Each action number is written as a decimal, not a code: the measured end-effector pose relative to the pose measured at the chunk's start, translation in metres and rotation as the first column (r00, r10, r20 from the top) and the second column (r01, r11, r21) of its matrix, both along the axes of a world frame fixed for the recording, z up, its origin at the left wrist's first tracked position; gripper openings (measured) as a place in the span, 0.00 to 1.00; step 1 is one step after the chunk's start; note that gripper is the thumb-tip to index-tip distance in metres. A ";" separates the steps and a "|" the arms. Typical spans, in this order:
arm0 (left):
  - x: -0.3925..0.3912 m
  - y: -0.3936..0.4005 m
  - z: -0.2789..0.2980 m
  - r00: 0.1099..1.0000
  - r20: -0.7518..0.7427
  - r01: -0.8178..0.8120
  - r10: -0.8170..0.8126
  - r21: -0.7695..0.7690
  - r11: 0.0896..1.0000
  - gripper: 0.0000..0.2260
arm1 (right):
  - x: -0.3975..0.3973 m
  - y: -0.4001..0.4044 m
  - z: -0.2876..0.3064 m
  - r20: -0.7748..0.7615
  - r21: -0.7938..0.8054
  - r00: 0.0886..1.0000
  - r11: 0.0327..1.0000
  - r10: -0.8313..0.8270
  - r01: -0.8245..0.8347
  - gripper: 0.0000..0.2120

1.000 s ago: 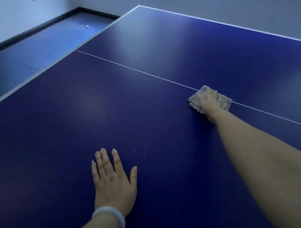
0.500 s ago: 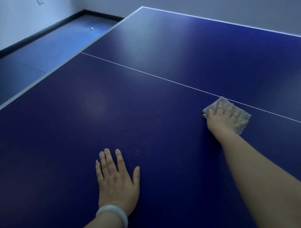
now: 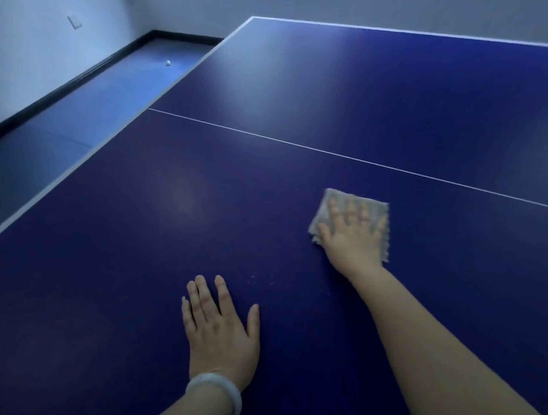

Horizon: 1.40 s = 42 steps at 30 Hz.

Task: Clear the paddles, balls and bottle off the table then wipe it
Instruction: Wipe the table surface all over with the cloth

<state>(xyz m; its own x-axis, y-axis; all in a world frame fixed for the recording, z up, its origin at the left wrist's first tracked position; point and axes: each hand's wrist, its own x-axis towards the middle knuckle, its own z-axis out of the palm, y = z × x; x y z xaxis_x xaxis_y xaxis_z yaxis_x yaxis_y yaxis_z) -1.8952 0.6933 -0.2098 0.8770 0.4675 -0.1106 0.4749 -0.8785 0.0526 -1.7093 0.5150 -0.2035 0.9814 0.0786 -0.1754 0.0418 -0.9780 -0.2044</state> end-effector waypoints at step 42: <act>-0.039 0.164 -0.003 0.962 -0.012 0.272 -0.272 0.022 0.962 0.34 | -0.203 0.095 0.000 0.003 -0.032 0.992 0.991 -0.127 0.127 0.31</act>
<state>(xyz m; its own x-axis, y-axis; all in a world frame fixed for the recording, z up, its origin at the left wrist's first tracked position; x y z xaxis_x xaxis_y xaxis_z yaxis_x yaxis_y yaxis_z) -1.9340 0.8568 -0.2127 0.9705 0.2141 -0.1112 0.2184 -0.9755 0.0275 -1.9119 0.6103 -0.2031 0.9832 -0.0522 -0.1746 -0.0827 -0.9815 -0.1725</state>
